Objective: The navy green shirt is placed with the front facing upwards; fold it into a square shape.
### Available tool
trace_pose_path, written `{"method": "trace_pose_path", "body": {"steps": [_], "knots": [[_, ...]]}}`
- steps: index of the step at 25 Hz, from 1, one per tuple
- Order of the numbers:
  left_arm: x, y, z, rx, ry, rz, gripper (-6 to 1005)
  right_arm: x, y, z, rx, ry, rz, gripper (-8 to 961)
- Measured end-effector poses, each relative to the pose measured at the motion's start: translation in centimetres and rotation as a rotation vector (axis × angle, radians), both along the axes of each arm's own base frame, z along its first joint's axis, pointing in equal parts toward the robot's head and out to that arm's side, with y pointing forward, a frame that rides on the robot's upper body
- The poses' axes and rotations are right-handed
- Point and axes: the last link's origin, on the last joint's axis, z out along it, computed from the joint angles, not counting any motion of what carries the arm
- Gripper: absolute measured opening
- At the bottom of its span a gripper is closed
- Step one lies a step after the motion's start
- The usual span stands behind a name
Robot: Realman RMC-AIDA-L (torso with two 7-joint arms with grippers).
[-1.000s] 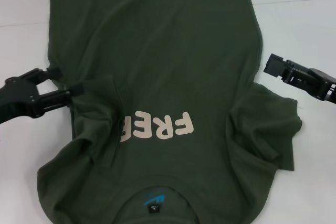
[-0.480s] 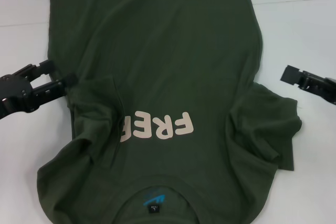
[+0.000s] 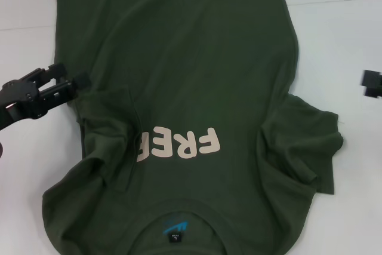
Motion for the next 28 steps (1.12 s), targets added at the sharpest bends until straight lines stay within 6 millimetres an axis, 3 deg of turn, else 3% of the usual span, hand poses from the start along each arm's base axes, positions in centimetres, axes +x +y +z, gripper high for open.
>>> {"method": "trace_pose_path", "body": {"steps": [6, 15, 20, 28], "knots": [[0.1, 0.1, -0.1, 0.004, -0.007, 0.004, 904, 1.7, -1.8, 2.2, -0.123, 0.014, -0.13, 913], [0.0, 0.0, -0.5, -0.007, -0.001, 0.005, 904, 4.7, -4.0, 0.1, -0.25, -0.038, -0.31, 913], [0.0, 0.0, -0.5, -0.005, 0.003, 0.003, 903, 5.4, -3.3, -1.4, -0.241, -0.057, -0.346, 912], [-0.1, 0.3, -0.3, 0.014, 0.011, 0.0, 903, 4.7, -1.4, -2.6, -0.222, -0.063, -0.329, 911]]}}
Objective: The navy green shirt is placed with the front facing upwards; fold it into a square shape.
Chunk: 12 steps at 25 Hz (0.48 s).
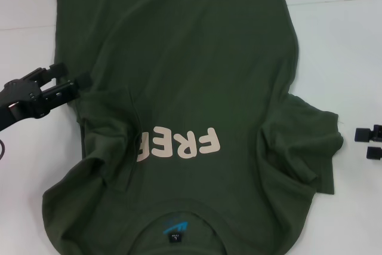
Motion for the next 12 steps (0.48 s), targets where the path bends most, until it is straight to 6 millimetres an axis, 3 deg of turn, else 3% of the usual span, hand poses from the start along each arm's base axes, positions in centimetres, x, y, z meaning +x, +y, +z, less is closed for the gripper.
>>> {"method": "trace_pose_path", "body": {"steps": [12], "knots": [[-0.2, 0.1, 0.1, 0.014, 0.009, 0.007, 903, -0.5, 1.7, -0.9, 0.022, -0.017, 0.001, 910]]}}
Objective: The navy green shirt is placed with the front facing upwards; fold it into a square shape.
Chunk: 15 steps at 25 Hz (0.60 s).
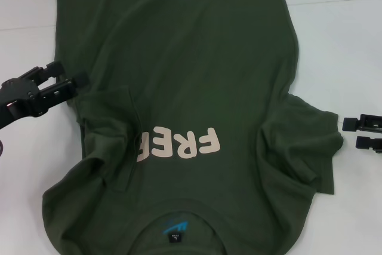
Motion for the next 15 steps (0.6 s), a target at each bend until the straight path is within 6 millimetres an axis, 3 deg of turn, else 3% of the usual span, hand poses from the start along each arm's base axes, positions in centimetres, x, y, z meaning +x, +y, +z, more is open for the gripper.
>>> {"method": "trace_pose_path", "body": {"steps": [15], "knots": [[-0.1, 0.1, -0.1, 0.004, 0.007, 0.007, 903, 0.1, 0.4, -1.6, -0.004, -0.021, -0.011, 909]]}}
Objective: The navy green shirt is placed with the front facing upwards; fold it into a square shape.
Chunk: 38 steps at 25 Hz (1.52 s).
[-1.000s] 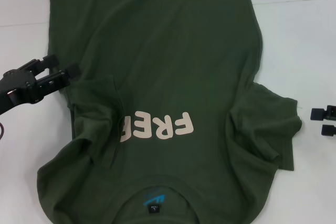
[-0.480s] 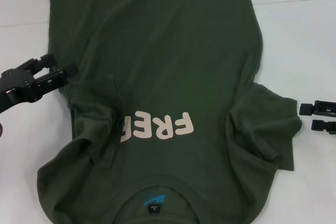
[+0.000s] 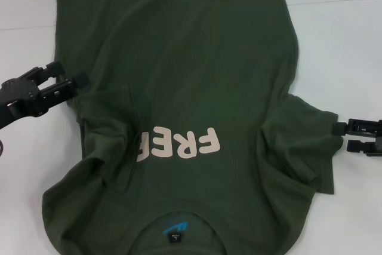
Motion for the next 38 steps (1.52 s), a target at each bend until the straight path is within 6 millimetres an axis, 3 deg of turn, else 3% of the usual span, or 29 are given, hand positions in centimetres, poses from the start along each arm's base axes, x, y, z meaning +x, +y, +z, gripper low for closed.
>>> {"method": "trace_pose_path", "body": {"steps": [22, 38], "knots": [[-0.2, -0.1, -0.2, 0.005, 0.0, 0.003, 903, -0.8, 1.0, -2.0, 0.006, 0.011, 0.024, 906], [-0.2, 0.1, -0.1, 0.011, 0.003, 0.007, 903, -0.6, 0.6, -2.3, 0.0, 0.009, 0.022, 887]]}}
